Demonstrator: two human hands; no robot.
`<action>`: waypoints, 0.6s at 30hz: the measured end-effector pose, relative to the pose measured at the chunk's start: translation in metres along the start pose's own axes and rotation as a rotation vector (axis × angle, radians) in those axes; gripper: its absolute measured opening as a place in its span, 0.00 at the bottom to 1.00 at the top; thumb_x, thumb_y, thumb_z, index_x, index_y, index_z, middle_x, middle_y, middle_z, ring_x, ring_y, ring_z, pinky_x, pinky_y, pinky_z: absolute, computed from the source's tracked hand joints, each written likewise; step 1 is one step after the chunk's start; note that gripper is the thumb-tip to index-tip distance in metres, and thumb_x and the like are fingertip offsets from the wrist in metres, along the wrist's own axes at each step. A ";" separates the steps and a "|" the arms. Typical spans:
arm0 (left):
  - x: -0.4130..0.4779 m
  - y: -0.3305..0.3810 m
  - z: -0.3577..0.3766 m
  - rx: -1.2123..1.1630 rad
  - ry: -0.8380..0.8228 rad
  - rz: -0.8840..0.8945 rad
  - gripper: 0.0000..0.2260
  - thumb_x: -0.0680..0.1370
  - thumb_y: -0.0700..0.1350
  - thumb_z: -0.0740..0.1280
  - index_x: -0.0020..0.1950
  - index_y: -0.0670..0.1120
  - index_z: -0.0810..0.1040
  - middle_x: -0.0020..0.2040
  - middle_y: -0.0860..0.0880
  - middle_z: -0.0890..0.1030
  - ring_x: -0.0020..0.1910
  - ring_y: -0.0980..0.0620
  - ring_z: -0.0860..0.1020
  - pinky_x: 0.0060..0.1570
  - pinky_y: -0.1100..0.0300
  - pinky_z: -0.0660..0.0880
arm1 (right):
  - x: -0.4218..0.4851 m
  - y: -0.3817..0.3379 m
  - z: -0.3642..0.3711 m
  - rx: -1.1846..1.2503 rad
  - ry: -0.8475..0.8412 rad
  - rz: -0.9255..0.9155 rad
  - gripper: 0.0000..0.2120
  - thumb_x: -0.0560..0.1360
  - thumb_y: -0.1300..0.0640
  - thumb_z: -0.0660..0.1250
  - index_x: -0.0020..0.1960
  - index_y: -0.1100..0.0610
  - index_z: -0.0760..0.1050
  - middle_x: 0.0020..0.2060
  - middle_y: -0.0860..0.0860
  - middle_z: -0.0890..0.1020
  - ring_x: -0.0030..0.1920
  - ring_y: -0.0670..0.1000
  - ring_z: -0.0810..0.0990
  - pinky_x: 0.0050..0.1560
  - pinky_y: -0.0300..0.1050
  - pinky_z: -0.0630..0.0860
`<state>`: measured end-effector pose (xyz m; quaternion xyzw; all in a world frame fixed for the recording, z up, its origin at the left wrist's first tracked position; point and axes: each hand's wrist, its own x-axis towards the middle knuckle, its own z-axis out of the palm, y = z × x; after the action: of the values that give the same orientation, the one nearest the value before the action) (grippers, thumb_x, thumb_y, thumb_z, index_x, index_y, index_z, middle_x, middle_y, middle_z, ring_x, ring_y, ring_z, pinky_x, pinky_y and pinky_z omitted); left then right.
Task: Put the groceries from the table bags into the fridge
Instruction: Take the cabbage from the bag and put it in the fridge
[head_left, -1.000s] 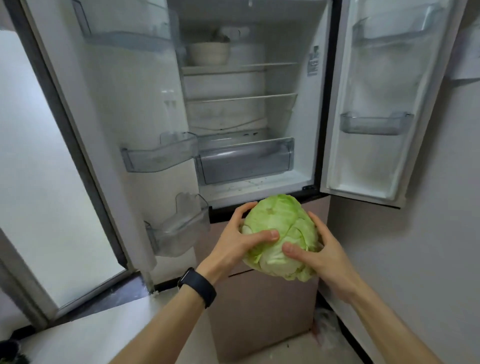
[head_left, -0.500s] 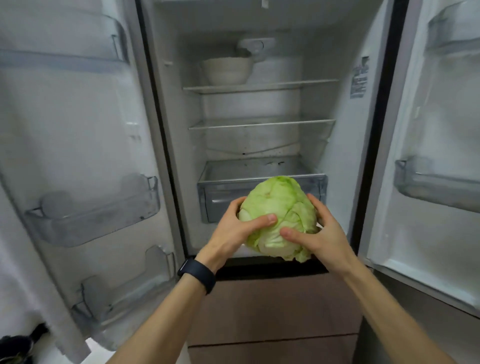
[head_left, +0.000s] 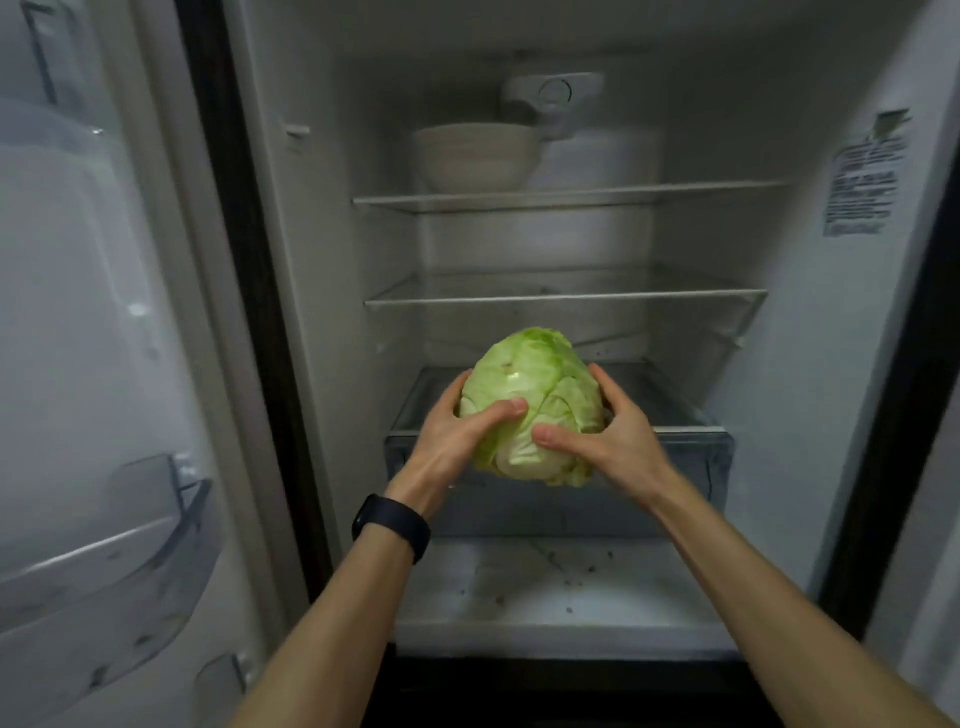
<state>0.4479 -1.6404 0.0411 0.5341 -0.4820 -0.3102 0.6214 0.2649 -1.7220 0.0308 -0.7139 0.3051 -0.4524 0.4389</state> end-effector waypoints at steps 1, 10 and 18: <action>0.011 -0.004 -0.002 -0.005 0.020 -0.002 0.31 0.67 0.56 0.79 0.68 0.55 0.76 0.59 0.53 0.83 0.51 0.57 0.84 0.47 0.60 0.81 | 0.015 0.001 0.002 -0.013 -0.021 -0.004 0.63 0.51 0.40 0.85 0.79 0.51 0.60 0.67 0.46 0.76 0.61 0.42 0.79 0.61 0.48 0.79; 0.083 -0.035 -0.016 -0.050 0.247 -0.022 0.24 0.70 0.53 0.75 0.65 0.52 0.77 0.55 0.51 0.84 0.50 0.55 0.84 0.43 0.63 0.80 | 0.120 0.026 0.031 -0.076 -0.188 -0.030 0.62 0.55 0.45 0.85 0.80 0.55 0.56 0.67 0.47 0.75 0.63 0.45 0.77 0.64 0.41 0.76; 0.130 -0.035 -0.022 0.046 0.306 0.047 0.25 0.67 0.49 0.69 0.65 0.50 0.75 0.54 0.50 0.85 0.50 0.53 0.84 0.46 0.56 0.82 | 0.172 0.041 0.044 -0.098 -0.221 -0.124 0.61 0.59 0.47 0.84 0.81 0.55 0.52 0.64 0.45 0.75 0.63 0.44 0.77 0.59 0.30 0.74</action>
<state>0.5169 -1.7574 0.0431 0.5779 -0.4010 -0.1993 0.6823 0.3732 -1.8674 0.0494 -0.7975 0.2317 -0.3817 0.4058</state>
